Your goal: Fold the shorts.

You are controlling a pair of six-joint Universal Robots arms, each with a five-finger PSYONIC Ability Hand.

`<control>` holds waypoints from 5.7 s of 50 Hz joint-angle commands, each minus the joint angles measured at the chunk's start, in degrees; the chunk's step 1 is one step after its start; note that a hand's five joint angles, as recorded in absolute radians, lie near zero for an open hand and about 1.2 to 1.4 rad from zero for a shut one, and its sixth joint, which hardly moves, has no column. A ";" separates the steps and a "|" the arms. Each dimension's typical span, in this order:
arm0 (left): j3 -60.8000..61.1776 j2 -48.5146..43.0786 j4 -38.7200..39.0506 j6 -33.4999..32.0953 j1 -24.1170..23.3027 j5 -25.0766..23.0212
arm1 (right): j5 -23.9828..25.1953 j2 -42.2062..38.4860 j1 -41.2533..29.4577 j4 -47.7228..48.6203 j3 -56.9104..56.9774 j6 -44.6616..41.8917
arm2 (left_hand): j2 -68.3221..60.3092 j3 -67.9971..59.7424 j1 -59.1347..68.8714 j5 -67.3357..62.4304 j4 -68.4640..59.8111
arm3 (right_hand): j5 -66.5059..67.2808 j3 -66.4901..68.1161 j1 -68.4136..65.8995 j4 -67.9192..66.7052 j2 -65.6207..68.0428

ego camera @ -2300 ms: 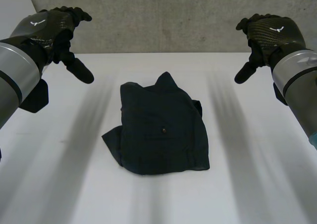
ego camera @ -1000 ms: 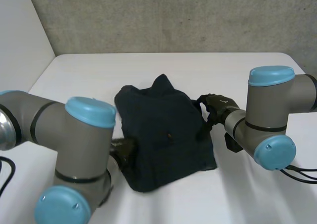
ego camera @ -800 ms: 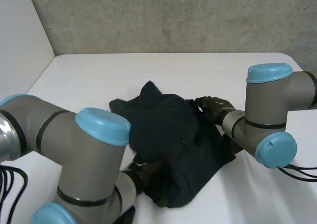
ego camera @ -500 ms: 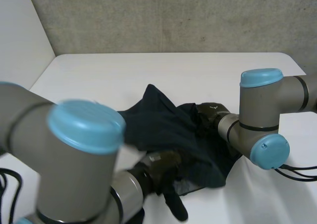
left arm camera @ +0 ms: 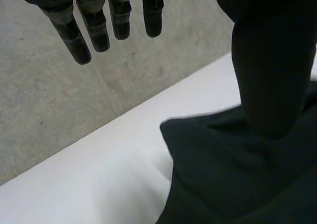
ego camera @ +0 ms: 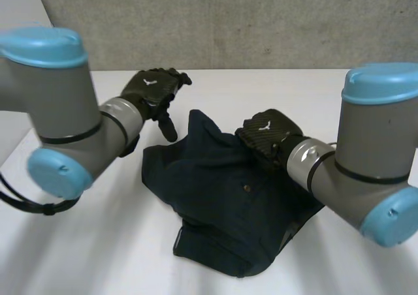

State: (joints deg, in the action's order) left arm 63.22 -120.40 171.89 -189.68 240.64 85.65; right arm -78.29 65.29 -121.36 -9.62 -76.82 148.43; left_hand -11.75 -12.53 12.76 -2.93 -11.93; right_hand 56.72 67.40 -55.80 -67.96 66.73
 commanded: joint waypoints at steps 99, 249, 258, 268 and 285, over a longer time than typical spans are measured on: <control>14.64 3.42 62.53 -9.83 2.11 9.62 | -8.55 -4.03 4.73 33.19 11.19 -0.25 | -68.25 -67.47 67.24 -67.07 -68.07 | 13.28 12.60 -24.20 -12.04 13.27; 21.86 13.70 17.08 -15.54 -10.45 19.90 | -4.15 -4.20 2.81 21.13 -16.79 30.69 | -68.25 -67.47 67.24 -67.07 -68.07 | -56.72 -57.40 45.80 57.96 -56.73; 21.51 13.88 17.17 -15.63 -11.86 20.26 | -12.14 -12.38 -0.80 28.51 -12.49 30.78 | -68.25 -67.47 67.24 -67.07 -68.07 | -56.72 -57.40 45.80 57.96 -56.73; 22.74 16.77 16.03 -15.54 -11.60 20.34 | -19.36 -17.04 -0.80 30.71 -5.63 27.88 | -68.25 -67.47 67.24 -67.07 -68.07 | -51.26 -51.94 40.34 52.50 -51.27; 27.74 20.20 11.55 -15.72 -8.44 20.08 | -9.00 -3.35 6.92 29.05 -9.75 17.53 | -68.25 -67.47 67.24 -67.07 -68.07 | 13.28 12.60 -24.20 -12.04 13.27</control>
State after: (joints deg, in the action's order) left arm 88.12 -100.20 185.18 -205.24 230.23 105.83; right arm -93.37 52.68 -118.93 21.18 -83.29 172.90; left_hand -68.75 -68.47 66.79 -54.45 -68.95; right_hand 55.90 67.56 -55.30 -68.25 67.54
